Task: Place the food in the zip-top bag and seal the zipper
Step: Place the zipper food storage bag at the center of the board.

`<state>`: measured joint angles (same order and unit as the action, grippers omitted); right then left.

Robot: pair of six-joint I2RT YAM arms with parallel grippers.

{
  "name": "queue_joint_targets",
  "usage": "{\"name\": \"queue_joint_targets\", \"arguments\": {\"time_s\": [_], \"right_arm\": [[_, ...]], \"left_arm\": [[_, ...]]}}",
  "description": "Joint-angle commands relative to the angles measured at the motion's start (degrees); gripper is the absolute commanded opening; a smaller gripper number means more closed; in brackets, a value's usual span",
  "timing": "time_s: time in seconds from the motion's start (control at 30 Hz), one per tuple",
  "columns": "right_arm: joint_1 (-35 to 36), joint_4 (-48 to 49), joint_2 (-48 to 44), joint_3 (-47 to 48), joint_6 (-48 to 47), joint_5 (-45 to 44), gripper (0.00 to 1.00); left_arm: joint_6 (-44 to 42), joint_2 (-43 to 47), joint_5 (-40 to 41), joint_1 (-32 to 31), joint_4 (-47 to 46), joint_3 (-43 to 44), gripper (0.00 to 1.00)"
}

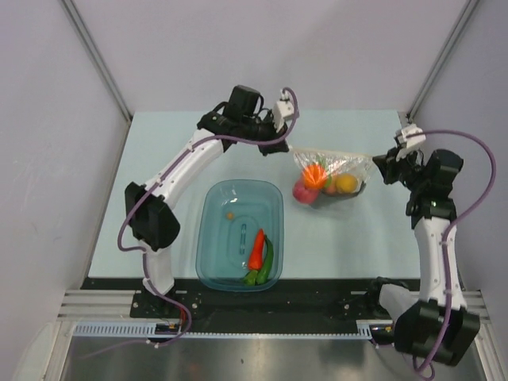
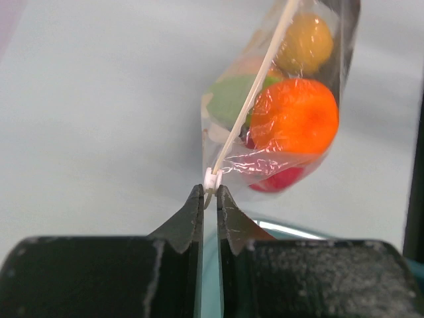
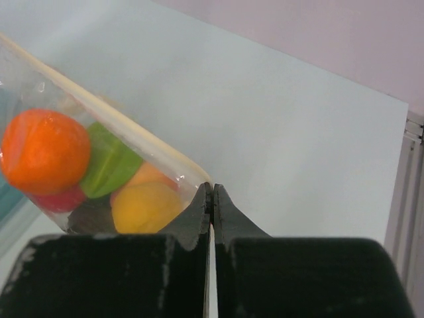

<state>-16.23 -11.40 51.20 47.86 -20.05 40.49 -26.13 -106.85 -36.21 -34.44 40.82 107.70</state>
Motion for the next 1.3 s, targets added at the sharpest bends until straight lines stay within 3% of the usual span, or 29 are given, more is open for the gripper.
{"name": "queue_joint_targets", "arguments": {"time_s": [0.0, 0.17, 0.37, 0.57, 0.7, 0.83, 1.1, 1.27], "right_arm": [[2.95, 17.80, 10.65, 10.58, 7.65, -8.84, 0.00], [8.31, 25.36, 27.42, 21.03, 10.64, -13.32, 0.00], [13.66, 32.92, 43.60, 30.98, 13.20, -12.99, 0.00], [18.25, 32.85, 53.56, 30.20, 8.03, -9.29, 0.00], [17.47, 31.44, 52.08, 24.40, 4.16, -6.14, 0.00], [16.76, 25.65, 44.18, 18.08, -0.77, 0.19, 0.00], [16.67, 16.59, 36.26, 8.93, -4.38, 2.93, 0.00], [10.62, 7.81, 31.16, 3.13, -11.48, 3.37, 0.00]], "left_arm": [[11.00, -7.21, 4.56, 6.65, -5.65, 16.87, 0.00], [12.77, -14.26, 9.65, 12.19, -12.59, 26.42, 0.00], [8.04, -14.79, 11.86, 16.59, -26.74, 20.98, 0.00], [-0.94, -16.20, 11.34, 17.38, -23.78, 13.69, 0.00], [0.20, -12.87, 7.56, 18.00, -20.52, 5.36, 0.00], [3.44, -5.41, 3.87, 18.53, -23.32, -4.59, 0.00], [11.44, -1.61, -14.30, 19.14, -22.71, -11.80, 0.00], [12.51, 0.85, -13.98, 19.14, -23.24, -14.71, 0.02]]}}
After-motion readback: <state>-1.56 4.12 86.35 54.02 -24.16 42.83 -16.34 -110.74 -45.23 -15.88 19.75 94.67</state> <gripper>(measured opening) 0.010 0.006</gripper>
